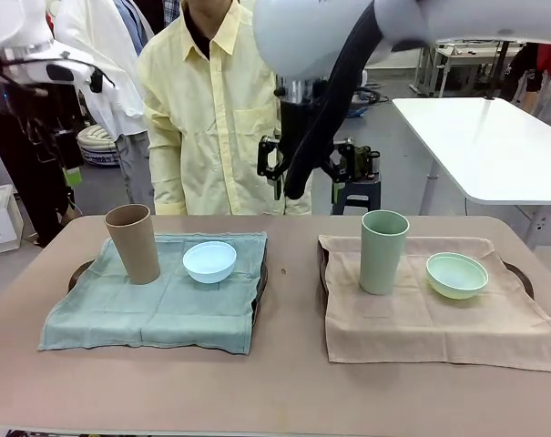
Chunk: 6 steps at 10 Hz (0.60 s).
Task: Set up a tray with a mat and arrange the tableware.
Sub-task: Place the Picnic Bowl and Reusable plastic cup back onto the Handle tray in front of the human's position.
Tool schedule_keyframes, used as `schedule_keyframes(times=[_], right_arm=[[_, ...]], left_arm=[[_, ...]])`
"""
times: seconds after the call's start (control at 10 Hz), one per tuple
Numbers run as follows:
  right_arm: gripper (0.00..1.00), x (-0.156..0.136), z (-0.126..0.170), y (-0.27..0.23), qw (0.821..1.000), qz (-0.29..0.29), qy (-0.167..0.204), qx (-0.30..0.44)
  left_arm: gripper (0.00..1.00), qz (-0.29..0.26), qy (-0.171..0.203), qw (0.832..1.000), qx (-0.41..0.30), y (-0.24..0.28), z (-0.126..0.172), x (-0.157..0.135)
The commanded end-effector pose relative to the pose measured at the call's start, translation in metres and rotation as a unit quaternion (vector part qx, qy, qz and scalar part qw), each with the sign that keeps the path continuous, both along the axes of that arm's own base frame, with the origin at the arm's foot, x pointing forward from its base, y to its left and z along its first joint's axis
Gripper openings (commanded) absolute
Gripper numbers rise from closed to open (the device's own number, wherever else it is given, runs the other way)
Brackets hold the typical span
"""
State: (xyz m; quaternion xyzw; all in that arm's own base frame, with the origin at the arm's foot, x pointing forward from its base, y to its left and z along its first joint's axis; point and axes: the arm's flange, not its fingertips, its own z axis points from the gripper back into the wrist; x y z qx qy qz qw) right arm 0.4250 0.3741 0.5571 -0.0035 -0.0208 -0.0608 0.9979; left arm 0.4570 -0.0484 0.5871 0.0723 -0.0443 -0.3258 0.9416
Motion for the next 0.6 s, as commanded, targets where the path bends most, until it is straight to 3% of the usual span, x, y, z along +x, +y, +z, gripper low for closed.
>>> schedule_keyframes(times=[0.0, 0.5], right_arm=[[1.0, 0.0026, -0.0125, 0.0013, 1.0, 0.0, 0.002, 0.0], [1.0, 0.0026, -0.0125, 0.0013, 1.0, 0.0, 0.002, 0.0]], left_arm=[[1.0, -0.014, -0.007, 1.0, 0.022, -0.0032, -0.0114, -0.0032], [1.0, -0.014, -0.007, 1.0, 0.022, -0.0032, -0.0114, -0.0032]])
